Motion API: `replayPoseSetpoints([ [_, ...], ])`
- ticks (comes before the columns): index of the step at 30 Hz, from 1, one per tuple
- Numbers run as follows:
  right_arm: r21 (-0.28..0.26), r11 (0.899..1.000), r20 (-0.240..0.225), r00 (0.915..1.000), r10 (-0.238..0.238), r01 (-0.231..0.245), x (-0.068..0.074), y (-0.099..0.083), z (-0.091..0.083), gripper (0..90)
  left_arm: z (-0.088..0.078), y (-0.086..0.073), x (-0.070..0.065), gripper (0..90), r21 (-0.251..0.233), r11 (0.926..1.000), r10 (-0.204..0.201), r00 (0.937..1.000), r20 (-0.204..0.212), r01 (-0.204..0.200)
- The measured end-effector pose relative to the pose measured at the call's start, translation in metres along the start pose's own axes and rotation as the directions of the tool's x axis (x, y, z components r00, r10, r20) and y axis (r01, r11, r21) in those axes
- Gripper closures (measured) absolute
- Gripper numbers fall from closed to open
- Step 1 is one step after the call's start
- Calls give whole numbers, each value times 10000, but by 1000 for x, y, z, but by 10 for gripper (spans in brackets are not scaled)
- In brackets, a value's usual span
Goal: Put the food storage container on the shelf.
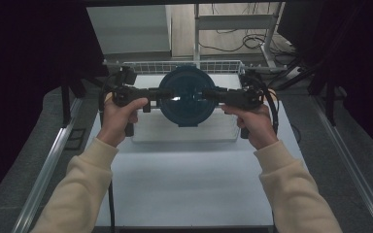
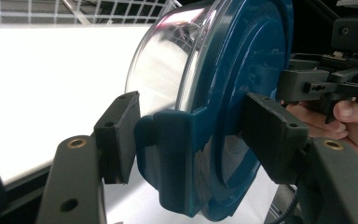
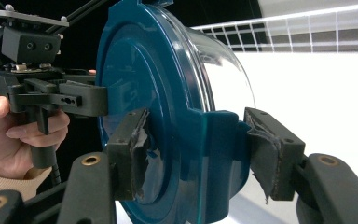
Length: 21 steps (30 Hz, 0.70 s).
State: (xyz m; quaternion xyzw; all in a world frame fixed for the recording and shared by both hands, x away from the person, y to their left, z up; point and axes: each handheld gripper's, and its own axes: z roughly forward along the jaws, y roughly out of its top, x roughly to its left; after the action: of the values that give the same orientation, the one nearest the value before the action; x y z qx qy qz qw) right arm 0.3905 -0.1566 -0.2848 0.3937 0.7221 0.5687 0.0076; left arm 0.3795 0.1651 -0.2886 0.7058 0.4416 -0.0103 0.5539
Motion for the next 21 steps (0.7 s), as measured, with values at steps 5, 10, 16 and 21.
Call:
replayPoseSetpoints([
  [5,99,9998,13,9998,173,-174,-12,17,13,420,8,18,17,387,101,9996,-269,9996,56,269],
  [10,303,9985,180,9989,442,-447,-29,30,28,419,23,29,40,387,182,9979,-627,9978,233,623],
  [16,630,9922,220,9941,1066,-1078,-52,33,45,419,38,34,61,386,337,9933,-1113,9937,167,1106],
  [21,476,9858,159,9869,1608,-1613,-63,35,51,416,44,38,68,388,199,9899,-1406,9900,124,1403],
])
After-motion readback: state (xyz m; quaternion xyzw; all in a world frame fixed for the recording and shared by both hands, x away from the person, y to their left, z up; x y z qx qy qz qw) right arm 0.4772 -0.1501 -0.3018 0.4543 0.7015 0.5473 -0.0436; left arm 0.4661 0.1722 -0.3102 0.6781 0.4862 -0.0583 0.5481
